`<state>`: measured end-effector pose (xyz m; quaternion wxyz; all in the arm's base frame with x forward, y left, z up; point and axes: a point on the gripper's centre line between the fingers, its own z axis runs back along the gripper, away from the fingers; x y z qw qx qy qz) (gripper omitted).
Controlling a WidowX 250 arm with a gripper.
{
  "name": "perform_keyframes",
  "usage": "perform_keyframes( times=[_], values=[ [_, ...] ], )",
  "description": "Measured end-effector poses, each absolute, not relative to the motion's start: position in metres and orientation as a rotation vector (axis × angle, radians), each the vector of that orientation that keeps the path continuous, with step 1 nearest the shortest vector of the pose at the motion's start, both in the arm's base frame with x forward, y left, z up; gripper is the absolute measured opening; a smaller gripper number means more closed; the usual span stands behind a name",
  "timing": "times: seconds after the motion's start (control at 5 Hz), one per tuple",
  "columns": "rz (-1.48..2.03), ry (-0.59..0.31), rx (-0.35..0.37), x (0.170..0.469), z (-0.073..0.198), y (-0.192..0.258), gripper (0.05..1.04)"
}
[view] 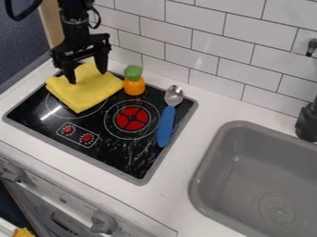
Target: Moves the yellow cloth to the bottom right side of the burner
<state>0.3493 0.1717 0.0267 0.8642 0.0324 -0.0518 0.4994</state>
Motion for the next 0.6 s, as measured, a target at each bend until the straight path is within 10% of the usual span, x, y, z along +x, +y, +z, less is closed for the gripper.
perform_keyframes(
  times=[0.6],
  values=[
    [1.06, -0.091, 0.071, 0.343, 0.011, 0.174, 1.001]
  ],
)
